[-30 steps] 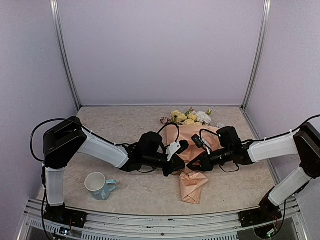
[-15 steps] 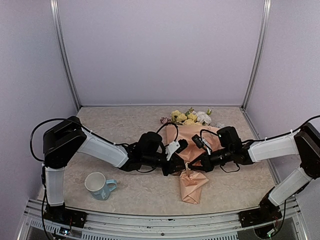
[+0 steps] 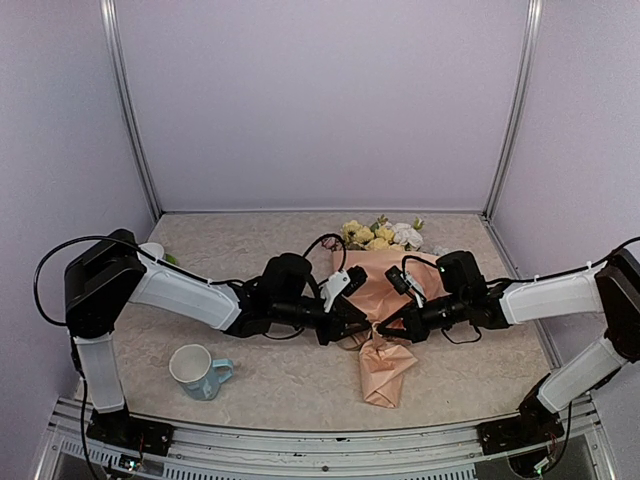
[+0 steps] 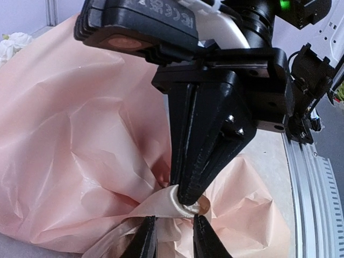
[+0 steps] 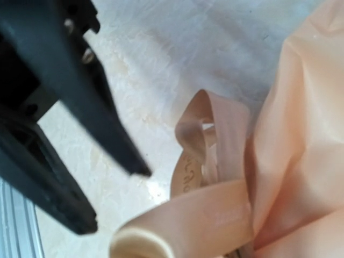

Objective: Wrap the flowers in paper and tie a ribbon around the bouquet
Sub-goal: Cross the half-tied ribbon over the folded bouquet.

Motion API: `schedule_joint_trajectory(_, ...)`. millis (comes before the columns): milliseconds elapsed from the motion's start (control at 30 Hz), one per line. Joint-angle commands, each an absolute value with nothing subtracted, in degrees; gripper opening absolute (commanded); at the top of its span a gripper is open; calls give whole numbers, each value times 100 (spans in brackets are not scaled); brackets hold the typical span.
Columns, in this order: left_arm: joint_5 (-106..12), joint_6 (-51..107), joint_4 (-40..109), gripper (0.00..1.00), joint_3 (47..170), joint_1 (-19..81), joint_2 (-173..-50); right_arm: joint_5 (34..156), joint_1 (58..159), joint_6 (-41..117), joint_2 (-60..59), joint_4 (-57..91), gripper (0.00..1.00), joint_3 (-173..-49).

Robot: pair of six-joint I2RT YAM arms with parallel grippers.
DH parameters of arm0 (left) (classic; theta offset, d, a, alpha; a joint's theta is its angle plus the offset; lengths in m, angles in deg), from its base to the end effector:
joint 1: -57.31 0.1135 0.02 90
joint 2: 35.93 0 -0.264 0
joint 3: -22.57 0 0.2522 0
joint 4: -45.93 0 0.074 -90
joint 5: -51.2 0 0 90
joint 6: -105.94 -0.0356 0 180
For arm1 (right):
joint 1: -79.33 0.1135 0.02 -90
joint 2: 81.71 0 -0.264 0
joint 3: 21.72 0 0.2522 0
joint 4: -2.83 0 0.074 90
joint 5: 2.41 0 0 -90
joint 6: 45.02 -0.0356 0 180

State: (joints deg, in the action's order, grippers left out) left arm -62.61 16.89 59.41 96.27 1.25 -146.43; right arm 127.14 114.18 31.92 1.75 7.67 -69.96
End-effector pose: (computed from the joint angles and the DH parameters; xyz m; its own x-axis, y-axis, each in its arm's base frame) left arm 0.2183 -0.3500 0.1675 -0.2370 0.3250 -0.9155 0.9622 0.2087 -0.1750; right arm 0.2116 0.1750 0.1650 -0.7044 -0.2782 -0.6530 -0.6995 0.4282 0.5722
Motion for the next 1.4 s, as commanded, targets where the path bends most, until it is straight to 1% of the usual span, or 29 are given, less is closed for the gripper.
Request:
schedule_joint_trajectory(0,-6598,2083,5493,23,9826,111,-14665,12627,11444,3250,139,868,0,-7116)
schedule_joint_trajectory(67,-6514,2137,5311,28,9902,82,-14754,12606,11440,3241,151,868,0,-7125)
schedule_joint_trajectory(133,-6448,2213,5232,37,9941,63,-14804,12595,11440,3242,165,868,0,-7119)
schedule_joint_trajectory(200,-6466,2271,5345,41,9908,49,-14816,12591,11440,3247,185,870,0,-7124)
schedule_joint_trajectory(333,-6582,2422,5713,40,9893,19,-14884,12605,11440,3244,218,872,0,-7138)
schedule_joint_trajectory(500,-6569,2582,5776,37,10185,9,-15171,12624,11440,3245,218,902,0,-7146)
schedule_joint_trajectory(633,-6528,2655,5796,36,10331,18,-15311,12602,11440,3263,214,945,0,-7140)
schedule_joint_trajectory(733,-6517,2690,5825,31,10363,24,-15352,12624,11441,3270,229,948,0,-7134)
schedule_joint_trajectory(800,-6517,2708,5864,22,10349,27,-15353,12631,11440,3278,240,947,0,-7132)
schedule_joint_trajectory(900,-6509,2721,5878,6,10335,33,-15352,12620,11440,3286,249,945,0,-7134)
schedule_joint_trajectory(967,-6511,2726,5887,0,10294,35,-15325,12591,11440,3302,242,963,0,-7124)
schedule_joint_trajectory(1200,-6481,2716,5914,0,10098,96,-15238,12426,11440,3321,274,1055,0,-7142)
schedule_joint_trajectory(1300,-6464,2709,5919,0,10033,107,-15232,12388,11440,3309,250,1061,7,-7150)
schedule_joint_trajectory(1367,-6464,2710,5973,0,9963,114,-15207,12349,11432,3323,209,1095,8,-7139)
